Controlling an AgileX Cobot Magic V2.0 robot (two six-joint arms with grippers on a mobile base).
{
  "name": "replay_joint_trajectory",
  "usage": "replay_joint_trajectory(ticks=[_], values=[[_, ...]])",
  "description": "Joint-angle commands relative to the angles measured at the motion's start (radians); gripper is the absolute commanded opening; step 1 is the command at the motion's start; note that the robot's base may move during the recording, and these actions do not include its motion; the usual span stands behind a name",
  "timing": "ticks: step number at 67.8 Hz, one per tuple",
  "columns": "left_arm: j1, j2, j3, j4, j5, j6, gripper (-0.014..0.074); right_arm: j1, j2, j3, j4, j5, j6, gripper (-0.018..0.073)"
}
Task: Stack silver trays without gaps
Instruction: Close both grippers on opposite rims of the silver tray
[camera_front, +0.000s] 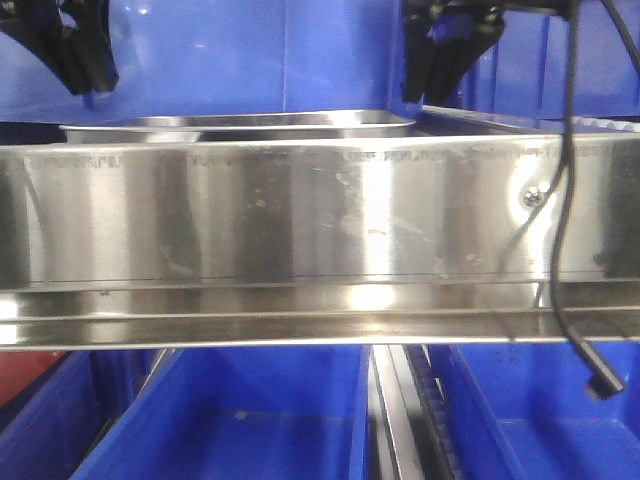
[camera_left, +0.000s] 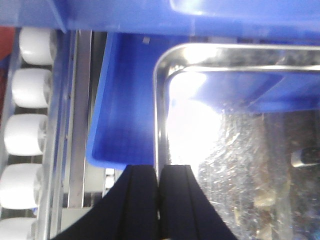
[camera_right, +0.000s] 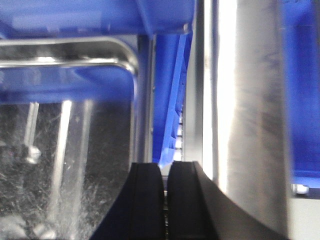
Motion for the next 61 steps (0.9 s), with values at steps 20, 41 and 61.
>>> replay_joint_trajectory(ticks=[20,41,61], values=[[-0.005,0.008,-0.008,0.001,-0.002,-0.012,-0.0017,0.018,-0.001,-0.015,-0.044,-0.007,0.039,-0.0003],[-0.005,0.008,-0.008,0.001,-0.002,-0.012,-0.0017,0.033,0.001,-0.015,-0.044,-0.02,0.046,-0.0003],[-0.005,0.008,-0.008,0.001,-0.007,-0.012,0.0196,0.034,0.001,-0.015,-0.044,-0.021,0.046,0.0079]])
